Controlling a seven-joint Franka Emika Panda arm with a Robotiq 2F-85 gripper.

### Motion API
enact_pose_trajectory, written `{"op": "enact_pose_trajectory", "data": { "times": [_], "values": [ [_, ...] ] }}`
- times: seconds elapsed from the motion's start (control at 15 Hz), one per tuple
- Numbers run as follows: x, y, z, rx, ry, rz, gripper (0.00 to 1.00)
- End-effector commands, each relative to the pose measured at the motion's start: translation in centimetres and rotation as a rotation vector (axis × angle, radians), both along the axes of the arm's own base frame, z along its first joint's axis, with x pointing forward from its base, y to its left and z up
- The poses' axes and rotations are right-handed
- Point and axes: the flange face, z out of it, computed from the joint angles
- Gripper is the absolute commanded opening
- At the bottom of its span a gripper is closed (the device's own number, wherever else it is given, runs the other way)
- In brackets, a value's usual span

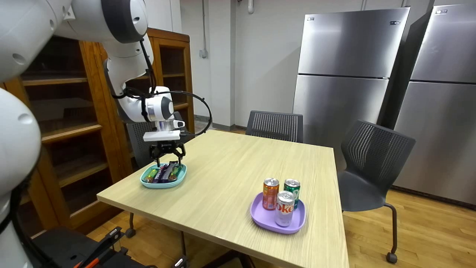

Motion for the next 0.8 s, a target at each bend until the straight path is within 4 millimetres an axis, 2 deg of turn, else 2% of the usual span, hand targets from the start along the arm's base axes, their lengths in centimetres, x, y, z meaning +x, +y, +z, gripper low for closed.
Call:
{"op": "enact_pose_trajectory", "data": {
  "times": [0.0, 0.4, 0.73],
  "values": [
    [0.8, -0.6, 1.4, -0.015, -0.016, -0.01, 1.0],
    [1.7, -2.2, 3.6, -0.003, -0.061, -0.023, 1.0],
    [2.7, -4.5, 5.9, 0.015, -0.103, -0.065, 1.0]
  ]
}}
